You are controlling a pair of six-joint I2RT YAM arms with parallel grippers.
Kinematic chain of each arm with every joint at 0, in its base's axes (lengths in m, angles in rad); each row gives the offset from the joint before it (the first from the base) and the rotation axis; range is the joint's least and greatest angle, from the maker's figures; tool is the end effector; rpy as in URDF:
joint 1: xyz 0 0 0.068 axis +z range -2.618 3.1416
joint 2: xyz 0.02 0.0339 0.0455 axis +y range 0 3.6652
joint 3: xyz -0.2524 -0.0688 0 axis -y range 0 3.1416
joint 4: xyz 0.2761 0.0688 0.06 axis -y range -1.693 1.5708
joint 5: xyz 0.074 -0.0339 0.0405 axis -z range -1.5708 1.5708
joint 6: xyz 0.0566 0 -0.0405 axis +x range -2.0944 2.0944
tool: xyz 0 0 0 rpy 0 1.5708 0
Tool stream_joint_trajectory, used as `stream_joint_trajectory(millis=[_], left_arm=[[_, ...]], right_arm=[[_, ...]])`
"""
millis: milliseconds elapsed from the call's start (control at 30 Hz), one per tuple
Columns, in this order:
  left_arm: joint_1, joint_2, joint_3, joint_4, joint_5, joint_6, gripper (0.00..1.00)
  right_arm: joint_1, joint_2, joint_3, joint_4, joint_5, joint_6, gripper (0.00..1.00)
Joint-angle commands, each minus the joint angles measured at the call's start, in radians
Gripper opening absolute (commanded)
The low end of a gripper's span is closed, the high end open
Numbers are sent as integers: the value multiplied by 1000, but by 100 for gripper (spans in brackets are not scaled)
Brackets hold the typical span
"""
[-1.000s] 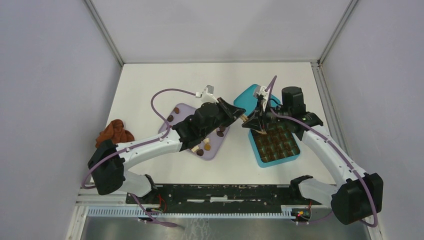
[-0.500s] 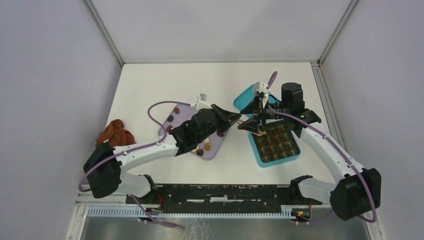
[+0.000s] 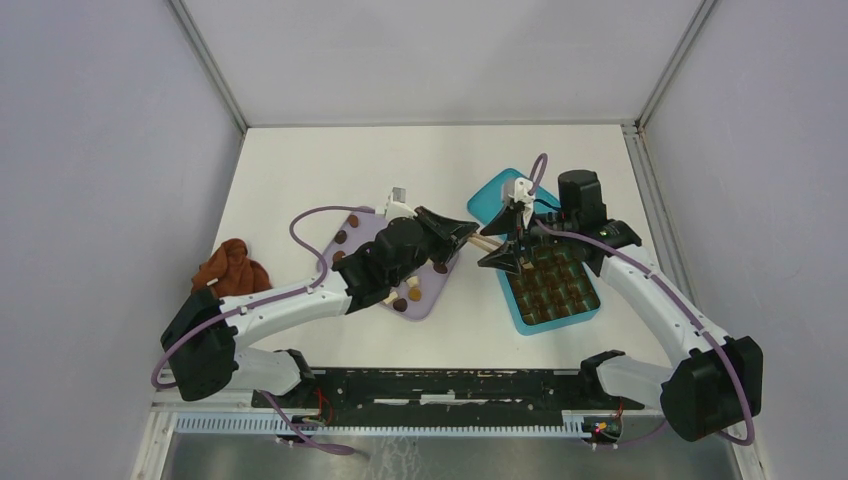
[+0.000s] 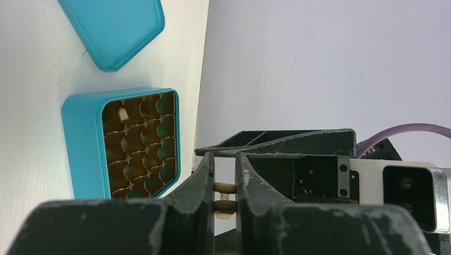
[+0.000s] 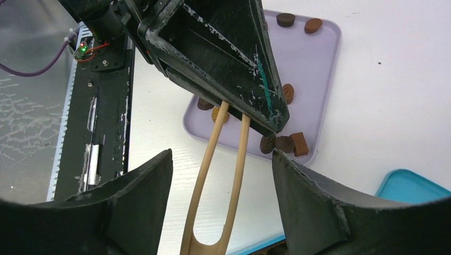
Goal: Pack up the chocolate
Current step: Adjust the clamp.
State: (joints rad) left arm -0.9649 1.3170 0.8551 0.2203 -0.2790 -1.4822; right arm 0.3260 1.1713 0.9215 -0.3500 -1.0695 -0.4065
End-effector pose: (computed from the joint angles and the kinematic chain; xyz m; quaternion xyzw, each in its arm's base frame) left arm 0.2151 -0.2831 0.2578 -0.2823 0.7317 -0.5371 0.3108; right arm 0.2567 0.1392 0.2788 -0.4946 0.6253 0.4342 0.4193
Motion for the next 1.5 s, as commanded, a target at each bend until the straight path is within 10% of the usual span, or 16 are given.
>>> stream_joint_trajectory(millis=[0,233,633,967,1233,1467], left_arm=[[3,-22,-4,65,-8,-61,2],[5,-27,-12,72,-15,-73,2],[3,-18,-22,84,-18,-105,2],[4,-13,-27,102,-14,-118,6],[3,-69,7,-59,-56,-19,78],[1,-216,145,-514,-235,256,82]], right_arm=[[21,-16,29,67,16,34,71],[54,-9,48,84,58,69,43],[71,-5,61,76,91,81,51],[84,6,77,53,133,61,30],[83,18,109,32,154,82,18],[77,26,103,13,158,79,26]])
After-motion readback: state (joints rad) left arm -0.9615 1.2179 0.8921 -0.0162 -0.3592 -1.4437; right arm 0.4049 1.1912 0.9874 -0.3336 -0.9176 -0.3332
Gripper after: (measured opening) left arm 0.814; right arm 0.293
